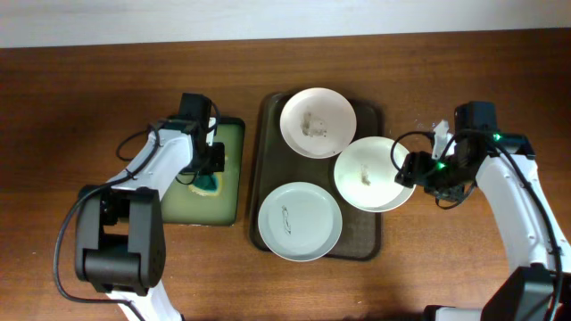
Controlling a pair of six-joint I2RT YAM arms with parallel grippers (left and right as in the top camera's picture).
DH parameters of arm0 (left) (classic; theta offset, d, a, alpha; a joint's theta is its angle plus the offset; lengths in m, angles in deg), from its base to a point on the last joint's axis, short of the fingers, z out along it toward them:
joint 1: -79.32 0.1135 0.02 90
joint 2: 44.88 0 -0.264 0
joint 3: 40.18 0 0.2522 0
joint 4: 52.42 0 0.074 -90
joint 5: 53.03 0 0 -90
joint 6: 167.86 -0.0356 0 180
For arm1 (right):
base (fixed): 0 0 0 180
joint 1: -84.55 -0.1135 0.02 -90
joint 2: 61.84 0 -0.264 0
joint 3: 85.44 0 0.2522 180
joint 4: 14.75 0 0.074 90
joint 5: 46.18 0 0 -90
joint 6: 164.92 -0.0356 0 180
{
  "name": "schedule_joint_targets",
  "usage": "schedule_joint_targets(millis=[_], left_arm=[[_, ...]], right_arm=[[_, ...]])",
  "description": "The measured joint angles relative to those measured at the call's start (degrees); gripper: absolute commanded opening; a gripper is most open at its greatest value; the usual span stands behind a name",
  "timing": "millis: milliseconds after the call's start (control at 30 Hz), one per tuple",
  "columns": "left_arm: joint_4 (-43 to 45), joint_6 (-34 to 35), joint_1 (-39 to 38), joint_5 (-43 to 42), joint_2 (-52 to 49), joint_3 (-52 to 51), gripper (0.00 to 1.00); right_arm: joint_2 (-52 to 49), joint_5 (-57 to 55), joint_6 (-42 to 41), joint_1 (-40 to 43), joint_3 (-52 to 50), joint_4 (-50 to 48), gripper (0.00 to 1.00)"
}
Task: Clean dirty plates on tray and stack at the side
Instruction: 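Lift the sponge with the left gripper and scrub the plate held by the right gripper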
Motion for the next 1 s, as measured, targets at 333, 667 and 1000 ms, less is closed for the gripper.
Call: schedule_joint_targets(millis=[333, 667, 1000], left_arm=[[-15.5, -0.2, -4.9, -9.4, -0.8, 21.4, 0.00], [-13.6, -0.2, -14.3, -16.3, -0.8, 21.5, 0.00], [-13.5, -0.2, -14.3, -16.3, -0.8, 21.5, 0.00]], right_arm=[[-11.1, -5.6, 2.5, 0.0, -0.2, -11.9, 0.22], [-10.0, -4.4, 3.9, 0.0, -5.0, -13.5, 0.31], [-7.0, -12.7, 0.8, 0.0, -3.5, -14.3, 0.17]])
